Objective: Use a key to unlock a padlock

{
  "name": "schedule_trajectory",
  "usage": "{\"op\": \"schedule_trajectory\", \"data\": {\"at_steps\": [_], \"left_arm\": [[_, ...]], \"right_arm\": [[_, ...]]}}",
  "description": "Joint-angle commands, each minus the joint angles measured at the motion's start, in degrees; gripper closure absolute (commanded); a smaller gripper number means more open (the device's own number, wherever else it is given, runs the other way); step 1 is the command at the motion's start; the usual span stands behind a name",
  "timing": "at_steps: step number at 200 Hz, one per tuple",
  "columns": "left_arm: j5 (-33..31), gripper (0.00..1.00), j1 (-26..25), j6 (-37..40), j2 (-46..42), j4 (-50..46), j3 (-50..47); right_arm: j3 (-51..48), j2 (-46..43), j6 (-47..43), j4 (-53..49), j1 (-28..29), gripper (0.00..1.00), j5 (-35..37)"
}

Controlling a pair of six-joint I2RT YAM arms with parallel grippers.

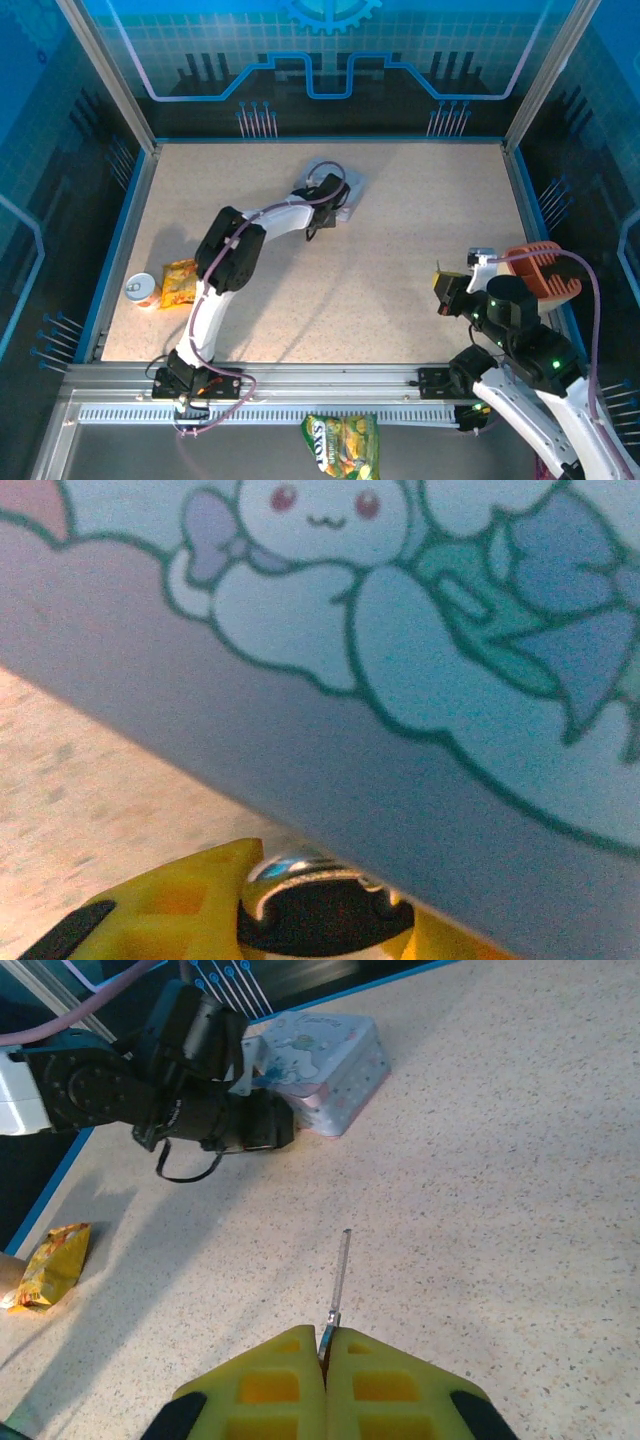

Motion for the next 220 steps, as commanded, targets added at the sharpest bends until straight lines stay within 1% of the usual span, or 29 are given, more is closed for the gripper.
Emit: {"op": "schedule_trajectory", "data": {"at_steps": [1,39,72,90,117,142,159,175,203,220], "left_arm": [[0.22,0.75,2.08,-2.0,-7.0,1.27,-6.9],[0.86,0.75,3.74,-3.88,-15.21,0.37,-18.72],[3.54,0.75,3.49,-7.38,-21.84,0.08,-27.81],[3.78,0.75,1.81,-8.82,-24.39,0.06,-31.02],[2.18,0.75,-3.18,-9.65,-25.35,-1.11,-30.96],[1.44,0.74,-7.83,-13.29,-24.39,-3.13,-29.16],[0.99,0.74,-9.91,-16.9,-23.52,-4.04,-28.5],[2.06,0.72,-10.56,-18.81,-23.48,-2.83,-29.07],[2.47,0.64,-10.73,-19.65,-24.35,-1.83,-29.8],[3.53,0.54,-10.72,-18.88,-25.28,-0.21,-30.76]], "right_arm": [[-0.93,1.56,0.76,3.26,-0.15,1.0,-2.52],[-2.49,5.05,1.45,7.23,-0.16,1.0,-5.85],[-3.3,7.58,1.71,9.59,-0.16,1.0,-7.31],[-3.75,8.53,1.82,10.81,-0.16,1.0,-7.85],[-3.52,10.14,2.05,11.78,-0.16,1.0,-9.15],[-3.92,10.71,2.82,12.46,-0.11,1.0,-9.85],[-4.7,10.44,3.48,13.11,-0.07,1.0,-9.9],[-5.11,10.44,3.99,13.6,-0.07,1.0,-10.1],[-5.0,10.66,3.67,13.52,-0.07,1.0,-10.37],[-4.9,10.55,3.58,13.19,-0.1,1.0,-10.19]]}}
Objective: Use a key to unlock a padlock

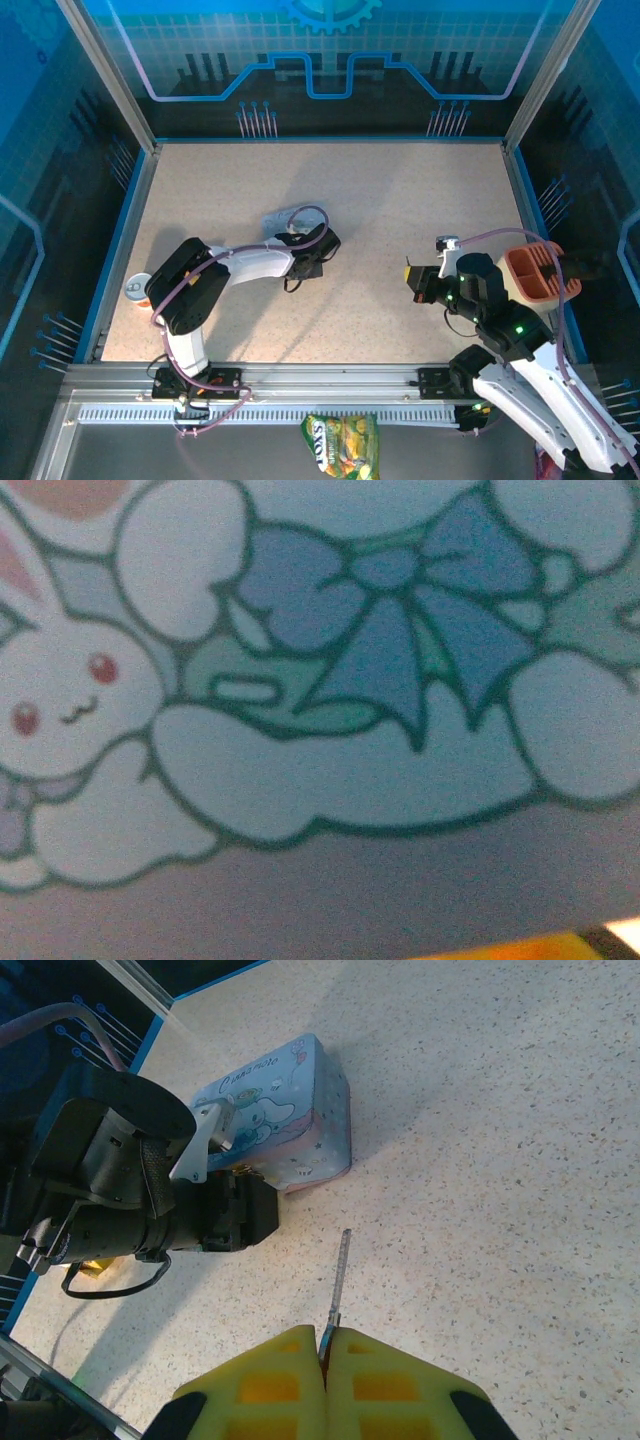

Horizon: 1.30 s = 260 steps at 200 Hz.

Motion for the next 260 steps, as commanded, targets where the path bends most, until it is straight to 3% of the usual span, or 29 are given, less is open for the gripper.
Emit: {"op": "schedule_trajectory", "data": {"at_steps": [1,31,51,107,142,192,260], "left_arm": [[0.98,0.54,0.09,-1.58,-2.07,1.41,-0.19],[3.99,0.38,0.04,0.32,-4.35,4.36,-2.31],[5.92,0.33,0.17,2.63,-9.06,9.7,-7.45],[22.44,0.33,6.52,13.32,-24.19,46.28,-33.61],[33.46,0.36,13.8,19.54,-22.45,55.77,-36.63],[35.25,0.43,16.05,22.53,-16.65,60.53,-36.04],[31.8,0.48,16.07,20.48,-11.27,63.5,-35.54]], "right_arm": [[-0.29,-0.24,0.56,1.24,-0.1,1.0,-0.88],[-0.45,-0.76,0.74,1.34,-0.09,1.0,-0.8],[-0.39,-1.11,0.65,1.08,-0.09,1.0,-1.11],[-1.77,-1.37,1.0,2.51,-0.01,1.0,-3.65],[-2.13,-0.6,1.43,3.37,0.04,1.0,-4.26],[-2.13,-0.91,2.18,3.44,0.3,1.0,-4.03],[-2.31,0.58,2.5,4.67,0.6,1.0,-4.17]]}}
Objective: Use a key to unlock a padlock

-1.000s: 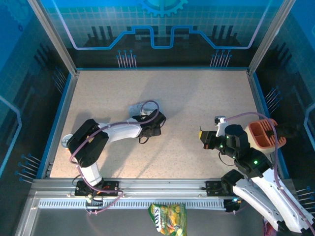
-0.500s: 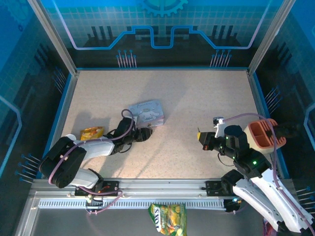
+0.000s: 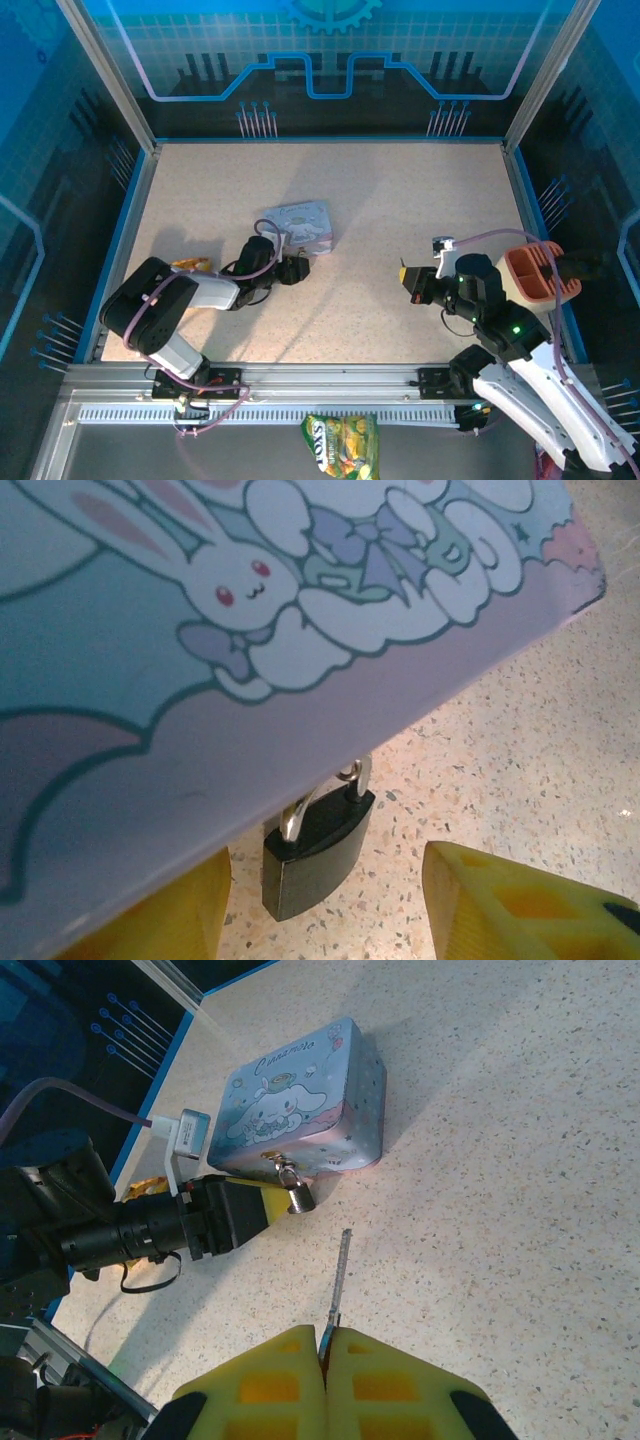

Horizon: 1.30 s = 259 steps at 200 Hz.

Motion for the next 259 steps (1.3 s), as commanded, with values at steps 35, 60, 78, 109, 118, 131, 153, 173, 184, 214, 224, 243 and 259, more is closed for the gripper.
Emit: {"op": "schedule_trajectory", "data": {"at_steps": [35,60,78,109,118,131,153,173,184,214,224,243,259], "left_arm": [[-1.36,0.51,0.44,-2.66,4.09,6.02,0.8],[-1.64,0.53,0.33,-4.54,5.92,7.94,0.89],[-1.62,0.53,0.28,-5.94,7.41,8.32,1.35],[-1.46,0.57,0.25,-7.46,9.29,9.93,1.38],[-1.54,0.59,0.28,-7.72,9.49,9.94,1.53],[-1.35,0.61,0.25,-7.98,9.69,10.05,1.58],[-1.78,0.66,0.24,-8.53,9.86,10.15,1.58],[-1.73,0.7,0.28,-9.51,10.43,11.01,1.58],[-1.4,0.72,0.23,-10.32,10.96,11.61,1.58],[-1.12,0.76,0.25,-12.23,11.83,13.57,1.25],[-1.2,0.77,0.25,-12.59,11.93,13.88,1.14],[-1.05,0.8,0.24,-13.36,11.75,13.96,0.99],[-0.52,0.82,0.24,-15.01,10.83,13.94,0.63]], "right_arm": [[-1.2,1.42,1.01,2.96,0.8,1.0,-1.11],[-1.59,1.86,1.44,3.94,1.27,1.0,-1.29],[-2.22,2.17,1.98,4.87,1.51,1.0,-1.59],[-2.84,2.61,2.6,5.84,2.28,1.0,-1.56],[-3.07,2.62,2.79,6.24,2.43,1.0,-1.54],[-3.49,2.76,3.26,6.67,2.74,1.0,-1.55],[-4.78,2.96,4.69,8.19,3.25,1.0,-2.01],[-6.35,3.21,6.53,10.56,3.57,1.0,-2.77],[-7.18,3.46,7.49,11.79,3.88,1.0,-3.2],[-8.47,4.2,9.09,13.85,4.75,1.0,-3.13],[-8.77,4.29,9.38,14.39,4.94,1.0,-3.06],[-9.67,4.78,10.48,15.99,5.07,1.0,-3.48],[-11.24,5.53,12.77,19.32,5.07,1.0,-5.18]]}}
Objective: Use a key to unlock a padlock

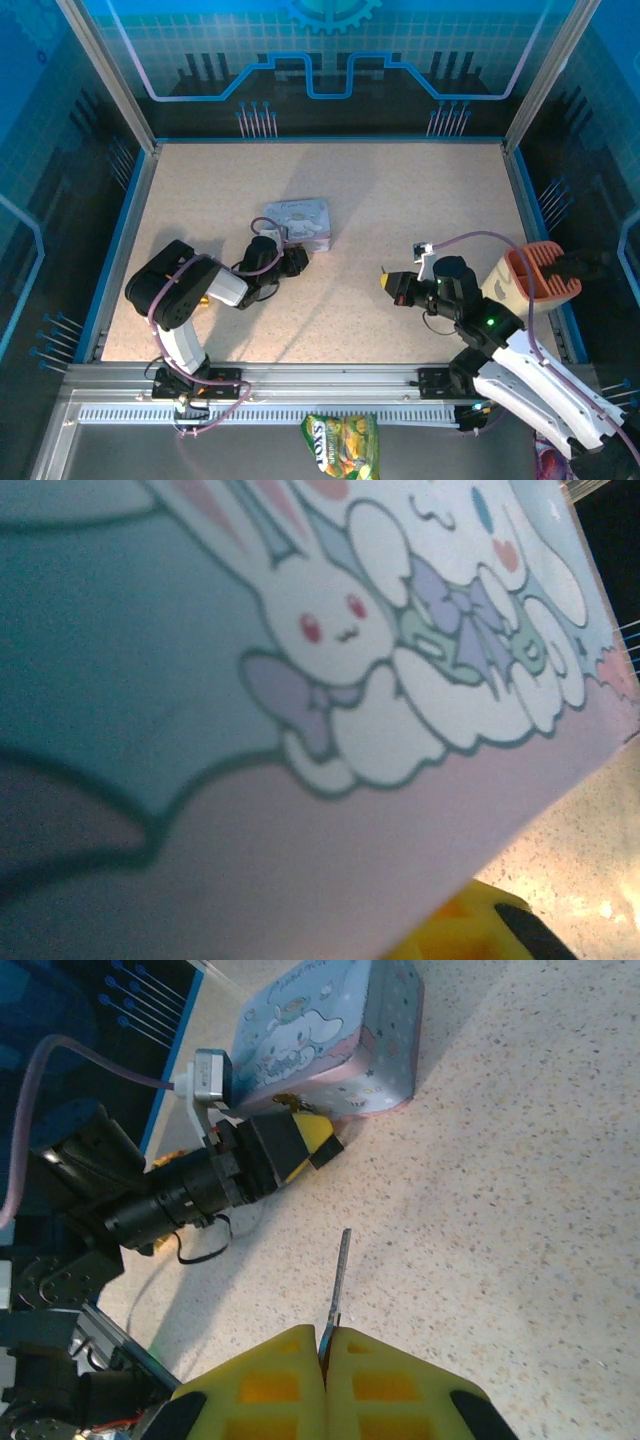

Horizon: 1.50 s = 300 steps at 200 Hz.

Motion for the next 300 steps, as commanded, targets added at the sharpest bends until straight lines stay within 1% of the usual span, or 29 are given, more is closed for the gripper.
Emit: {"op": "schedule_trajectory", "data": {"at_steps": [1,27,48,84,114,158,178,201,233,251,277,300], "left_arm": [[1.33,0.82,-0.02,-2.97,0.57,-1.84,-0.19],[3.86,0.85,0.06,-7.77,-1.96,-1.33,-1.08],[6.84,0.87,0.07,-12.27,-2.24,2.4,-2.02],[8.97,0.9,0.12,-18.89,-0.39,7.54,-3.17],[10.63,0.91,0.07,-22.82,1.31,9.61,-2.82],[10.71,0.93,0.07,-26.65,-0.57,7.02,-2.19],[11.26,0.93,0.06,-29.43,-1.39,7.37,-2.04],[11.76,0.93,0.09,-33.09,-1.28,10.63,-1.99],[11.85,0.94,0.18,-35.38,-0.89,12.72,-2.08],[12.27,0.96,0.16,-37.17,0.08,14.92,-2.29],[12.31,0.96,0.16,-38.42,0.99,16.4,-2.69],[12.46,0.97,0.23,-38.86,1.23,16.89,-2.7]], "right_arm": [[-2.37,0.82,3.88,6.05,0.79,1.0,-2.51],[-5.09,3.93,7.94,13.76,0.79,1.0,-6.1],[-6.53,7.32,9.85,18.83,0.83,1.0,-7.66],[-6.59,14.13,12.09,26.34,0.66,1.0,-9.91],[-5.97,22.32,14.96,36.64,0.75,1.0,-13.38],[-3.65,31.87,16.86,45.72,1.31,1.0,-14.83],[-2.68,36.87,17.6,49.53,1.22,1.0,-17.36],[-2.96,43.72,21.5,58.97,1.41,1.0,-19.82],[-2.42,52.46,26.36,71.69,1.47,1.0,-22.4],[-1.54,54.85,26.77,73.31,1.49,1.0,-22.93],[-0.53,56.21,25.78,72.03,1.06,1.0,-23.02],[-1.23,59.55,28.15,78.05,0.07,1.0,-23.92]]}}
